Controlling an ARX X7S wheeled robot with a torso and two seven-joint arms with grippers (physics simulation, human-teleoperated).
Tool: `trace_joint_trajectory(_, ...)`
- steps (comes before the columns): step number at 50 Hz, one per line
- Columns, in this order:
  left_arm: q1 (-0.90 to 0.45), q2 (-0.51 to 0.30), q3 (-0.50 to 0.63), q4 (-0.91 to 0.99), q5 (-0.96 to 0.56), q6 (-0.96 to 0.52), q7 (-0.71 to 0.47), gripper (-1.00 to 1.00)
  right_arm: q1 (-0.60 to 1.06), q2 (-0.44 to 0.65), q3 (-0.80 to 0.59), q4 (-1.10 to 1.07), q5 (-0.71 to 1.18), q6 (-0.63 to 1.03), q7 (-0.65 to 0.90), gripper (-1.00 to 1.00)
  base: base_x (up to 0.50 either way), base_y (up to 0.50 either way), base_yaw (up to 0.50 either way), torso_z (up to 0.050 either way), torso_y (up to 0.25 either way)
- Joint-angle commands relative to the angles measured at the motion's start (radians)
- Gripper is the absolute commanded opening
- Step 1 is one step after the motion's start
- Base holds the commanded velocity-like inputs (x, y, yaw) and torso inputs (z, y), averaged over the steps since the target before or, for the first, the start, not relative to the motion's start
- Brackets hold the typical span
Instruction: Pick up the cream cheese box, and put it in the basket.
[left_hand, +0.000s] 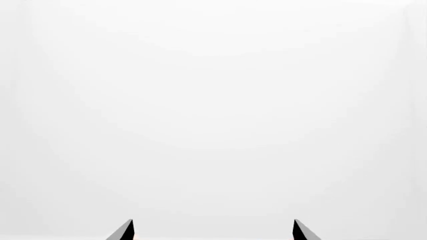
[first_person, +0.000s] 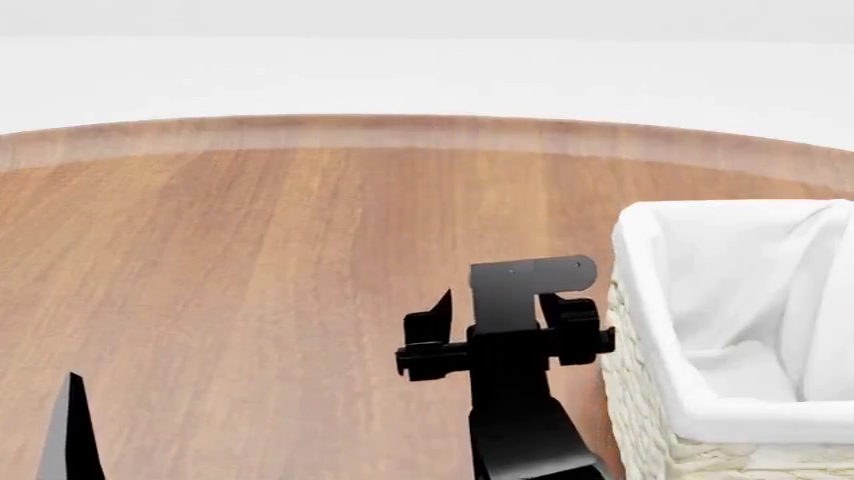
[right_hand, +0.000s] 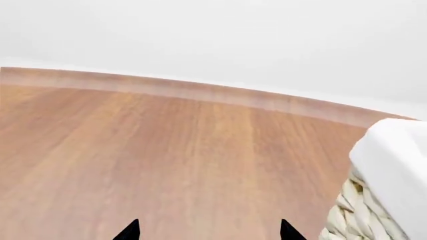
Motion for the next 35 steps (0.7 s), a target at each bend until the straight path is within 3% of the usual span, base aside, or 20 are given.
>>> trace_joint_trajectory(1, -0.001, -0.007, 0.011, 0.001, 0.008, 0.001, -0.006, 1.0, -0.03, 0.001, 0.041, 0.029, -0.033, 0.003, -0.01, 1.0, 0.0, 0.0, 0.0, 0.0, 0.0)
trace_joint_trajectory(8, 0.002, -0.015, 0.013, 0.002, 0.007, 0.005, -0.006, 1.0, -0.041, -0.002, 0.094, 0.028, -0.095, 0.009, -0.011, 1.0, 0.0, 0.0, 0.0, 0.0, -0.016)
trace_joint_trajectory(28, -0.002, -0.021, 0.017, -0.001, -0.006, 0.008, -0.015, 1.0, -0.073, -0.001, 0.249, 0.029, -0.244, 0.03, -0.022, 1.0, 0.0, 0.0, 0.0, 0.0, -0.204)
trace_joint_trajectory(35, -0.001, -0.024, 0.018, -0.002, -0.01, 0.014, -0.017, 1.0, -0.089, -0.001, 0.312, 0.029, -0.295, 0.037, -0.03, 1.0, 0.0, 0.0, 0.0, 0.0, -0.066)
